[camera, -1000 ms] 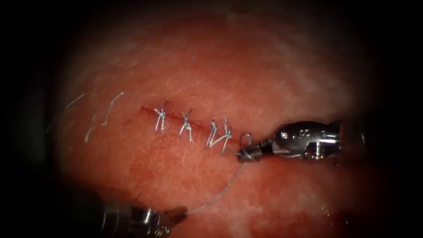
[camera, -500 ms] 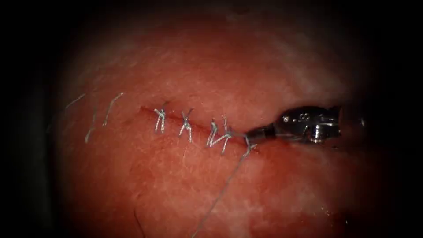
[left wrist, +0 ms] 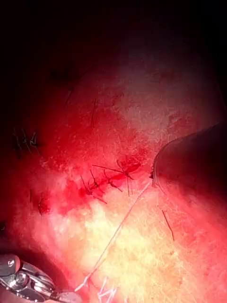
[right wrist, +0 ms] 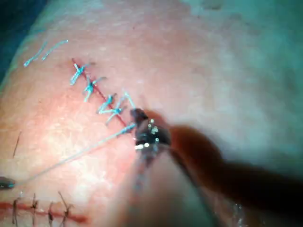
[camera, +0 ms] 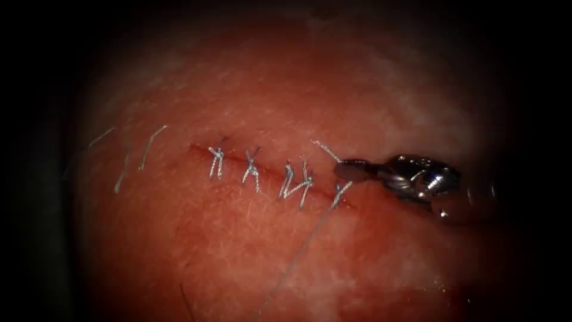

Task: Wound Closure

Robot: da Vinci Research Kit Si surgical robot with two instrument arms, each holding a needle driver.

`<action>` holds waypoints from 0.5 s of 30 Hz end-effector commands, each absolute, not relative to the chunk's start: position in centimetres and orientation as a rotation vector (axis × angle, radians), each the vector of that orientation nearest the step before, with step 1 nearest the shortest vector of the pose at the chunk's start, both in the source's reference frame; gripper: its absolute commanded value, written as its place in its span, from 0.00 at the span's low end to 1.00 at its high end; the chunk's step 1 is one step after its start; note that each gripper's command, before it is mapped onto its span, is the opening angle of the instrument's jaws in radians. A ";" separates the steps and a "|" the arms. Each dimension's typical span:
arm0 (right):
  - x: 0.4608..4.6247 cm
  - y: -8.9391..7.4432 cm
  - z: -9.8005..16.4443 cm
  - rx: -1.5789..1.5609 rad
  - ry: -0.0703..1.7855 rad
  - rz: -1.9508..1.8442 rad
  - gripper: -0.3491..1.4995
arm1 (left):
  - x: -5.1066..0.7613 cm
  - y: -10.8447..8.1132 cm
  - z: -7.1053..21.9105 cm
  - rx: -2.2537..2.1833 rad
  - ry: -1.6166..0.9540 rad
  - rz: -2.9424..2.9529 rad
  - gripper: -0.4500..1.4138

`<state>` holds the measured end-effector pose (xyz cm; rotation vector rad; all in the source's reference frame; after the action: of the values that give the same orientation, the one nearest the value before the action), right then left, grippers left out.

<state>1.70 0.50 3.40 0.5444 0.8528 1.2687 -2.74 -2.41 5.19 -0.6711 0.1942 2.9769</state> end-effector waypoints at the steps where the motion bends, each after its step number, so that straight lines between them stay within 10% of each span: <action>1: 1.76 0.4 3.4 0.556 0.850 1.335 0.00 | -2.78 -2.6 5.2 -0.676 0.183 2.978 0.00; 15: 1.66 0.4 3.6 0.521 0.825 1.474 0.00 | -2.82 -3.0 5.2 -0.708 0.164 2.966 0.00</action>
<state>1.60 0.52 3.55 0.5127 0.8268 1.4778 -2.79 -2.81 5.17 -0.7070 0.1748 2.9688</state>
